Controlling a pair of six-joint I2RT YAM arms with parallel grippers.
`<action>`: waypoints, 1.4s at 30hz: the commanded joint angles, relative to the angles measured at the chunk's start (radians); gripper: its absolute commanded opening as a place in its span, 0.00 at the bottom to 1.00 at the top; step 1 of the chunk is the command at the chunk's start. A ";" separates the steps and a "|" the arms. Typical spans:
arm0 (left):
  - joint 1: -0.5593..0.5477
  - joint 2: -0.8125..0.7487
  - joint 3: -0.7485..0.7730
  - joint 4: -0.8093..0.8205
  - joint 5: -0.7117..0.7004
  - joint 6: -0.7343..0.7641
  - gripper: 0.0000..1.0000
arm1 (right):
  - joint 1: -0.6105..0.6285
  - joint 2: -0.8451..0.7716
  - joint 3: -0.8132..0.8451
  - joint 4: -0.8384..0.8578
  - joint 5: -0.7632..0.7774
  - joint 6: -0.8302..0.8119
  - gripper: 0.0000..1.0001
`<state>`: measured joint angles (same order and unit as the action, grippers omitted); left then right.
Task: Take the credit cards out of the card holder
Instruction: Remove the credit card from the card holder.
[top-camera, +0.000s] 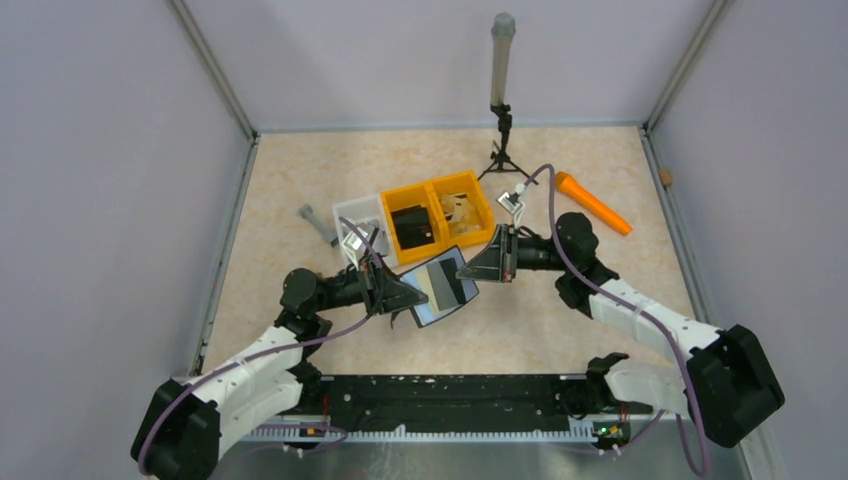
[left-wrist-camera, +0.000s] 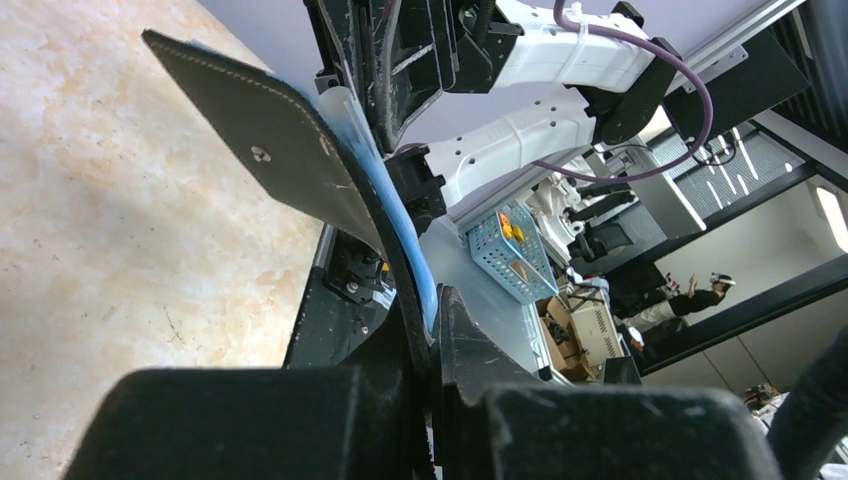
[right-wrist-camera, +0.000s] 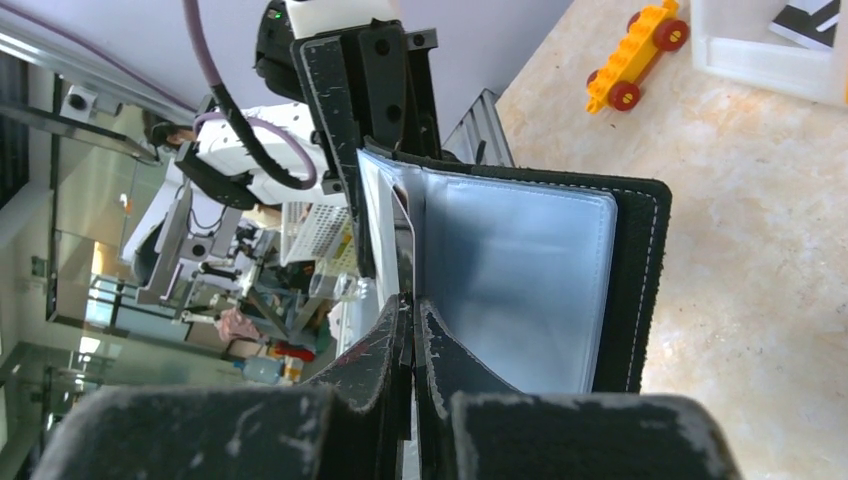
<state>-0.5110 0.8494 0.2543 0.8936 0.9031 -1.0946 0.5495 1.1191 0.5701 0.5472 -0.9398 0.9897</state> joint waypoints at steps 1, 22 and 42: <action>0.007 0.018 0.008 0.129 0.014 -0.004 0.00 | -0.012 -0.019 0.014 0.126 -0.052 0.065 0.00; 0.006 0.008 0.024 0.280 0.015 -0.041 0.00 | 0.020 0.023 -0.039 0.333 -0.072 0.197 0.33; 0.020 -0.004 -0.010 0.209 0.061 -0.056 0.00 | -0.051 0.028 -0.037 0.245 -0.091 0.110 0.00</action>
<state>-0.5026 0.8875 0.2539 1.0576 0.9276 -1.1473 0.5453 1.1587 0.5365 0.7727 -1.0058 1.1454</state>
